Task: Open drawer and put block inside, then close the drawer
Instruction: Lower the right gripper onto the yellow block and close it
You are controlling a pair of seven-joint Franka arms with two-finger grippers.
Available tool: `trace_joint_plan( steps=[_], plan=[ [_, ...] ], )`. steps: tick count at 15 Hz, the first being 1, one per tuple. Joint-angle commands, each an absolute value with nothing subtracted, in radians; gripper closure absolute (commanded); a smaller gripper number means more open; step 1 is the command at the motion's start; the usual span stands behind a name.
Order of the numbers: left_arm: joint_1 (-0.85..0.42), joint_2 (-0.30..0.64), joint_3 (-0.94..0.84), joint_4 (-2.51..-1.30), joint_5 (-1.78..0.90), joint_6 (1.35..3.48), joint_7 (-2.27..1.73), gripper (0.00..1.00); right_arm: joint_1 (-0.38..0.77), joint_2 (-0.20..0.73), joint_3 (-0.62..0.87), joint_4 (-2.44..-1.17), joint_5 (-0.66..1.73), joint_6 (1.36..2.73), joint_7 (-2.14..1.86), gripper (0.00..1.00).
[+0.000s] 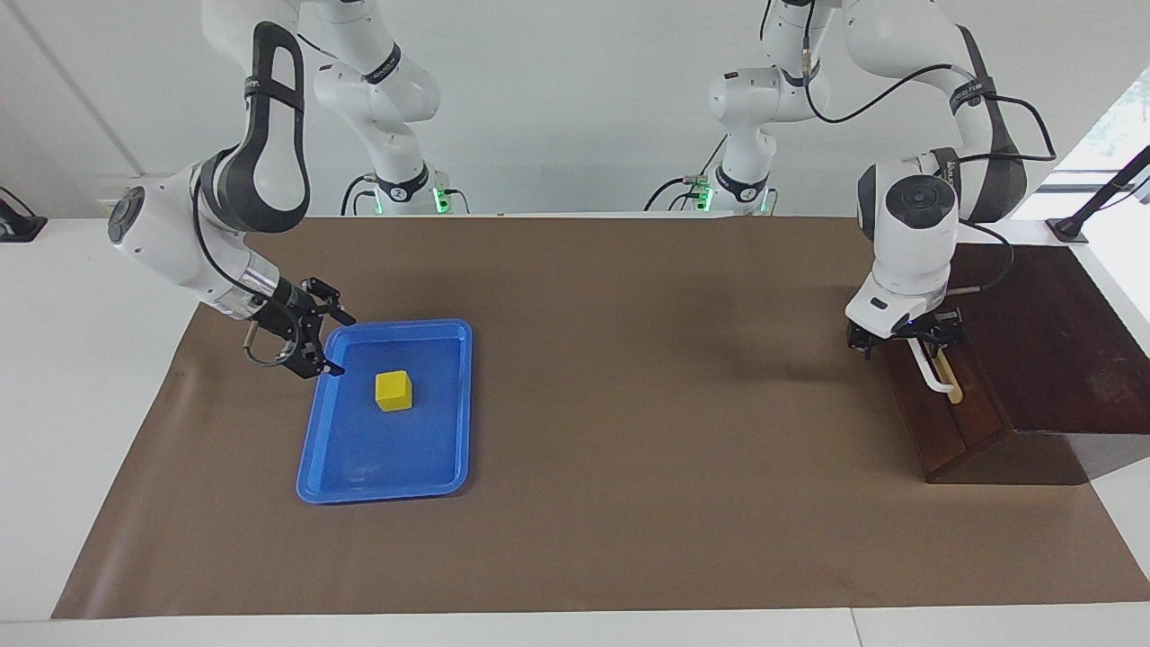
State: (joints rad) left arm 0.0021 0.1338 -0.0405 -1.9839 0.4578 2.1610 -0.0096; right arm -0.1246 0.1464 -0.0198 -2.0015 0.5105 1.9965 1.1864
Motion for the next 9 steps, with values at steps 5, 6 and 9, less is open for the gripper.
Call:
trace_joint_plan(
  steps=[5, 6, 9],
  plan=[
    [-0.003, 0.121, -0.051, -2.059, 0.476, 2.258, -0.066, 0.00, -0.135, 0.313, -0.014, -1.944, 0.614, 2.086, 1.023, 0.00],
    [-0.055, 0.124, -0.051, -2.057, 0.472, 2.252, -0.130, 0.00, -0.127, 0.322, -0.014, -1.942, 0.635, 2.091, 1.014, 0.00],
    [-0.165, 0.135, -0.051, -2.046, 0.381, 2.246, -0.276, 0.00, -0.123, 0.347, -0.012, -1.945, 0.646, 2.129, 0.971, 0.00]
  ],
)
